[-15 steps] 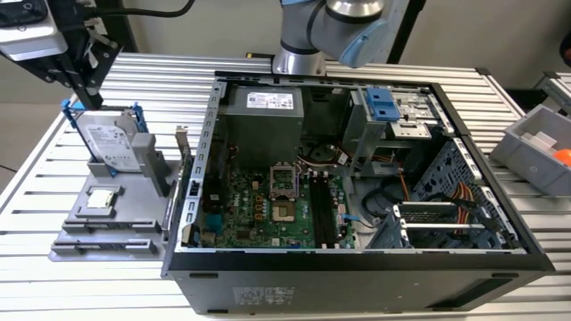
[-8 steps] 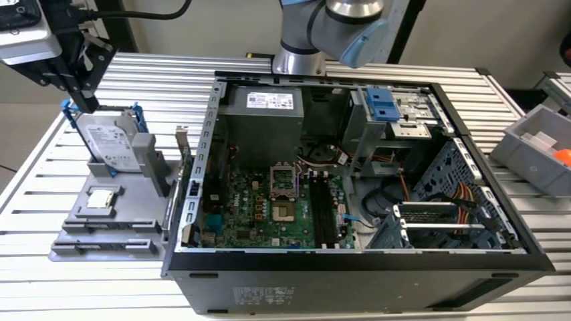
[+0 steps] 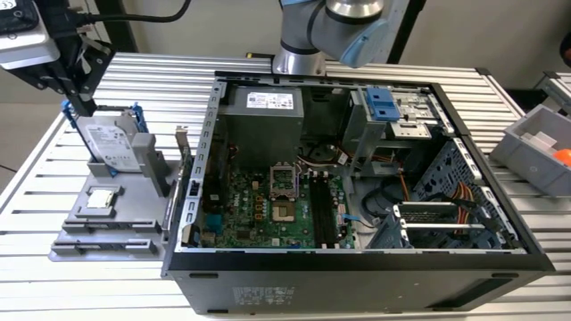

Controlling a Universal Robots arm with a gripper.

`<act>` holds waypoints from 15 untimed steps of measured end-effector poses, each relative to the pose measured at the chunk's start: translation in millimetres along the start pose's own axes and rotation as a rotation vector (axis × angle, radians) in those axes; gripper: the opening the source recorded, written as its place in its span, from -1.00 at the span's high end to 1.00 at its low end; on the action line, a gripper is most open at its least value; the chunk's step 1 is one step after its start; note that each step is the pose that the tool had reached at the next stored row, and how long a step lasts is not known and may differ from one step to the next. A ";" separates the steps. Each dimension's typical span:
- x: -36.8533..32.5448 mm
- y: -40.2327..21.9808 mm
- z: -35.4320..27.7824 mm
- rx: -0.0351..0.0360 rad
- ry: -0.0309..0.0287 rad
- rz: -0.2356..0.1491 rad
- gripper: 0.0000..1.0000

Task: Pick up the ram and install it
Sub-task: 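Reach for the ram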

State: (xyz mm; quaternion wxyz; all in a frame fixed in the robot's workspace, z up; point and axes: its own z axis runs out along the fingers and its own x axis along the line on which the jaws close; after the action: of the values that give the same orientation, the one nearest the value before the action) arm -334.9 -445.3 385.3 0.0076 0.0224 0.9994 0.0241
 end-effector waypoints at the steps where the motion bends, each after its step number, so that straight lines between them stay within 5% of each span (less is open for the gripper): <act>1: 0.0 -0.6 0.1 0.0000 0.0001 -0.001 1.00; 15: 2.9 -8.1 1.8 0.0000 0.0005 -0.008 1.00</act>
State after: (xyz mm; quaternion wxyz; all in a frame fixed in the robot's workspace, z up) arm -338.2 -453.2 383.0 0.0075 0.0184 0.9995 0.0241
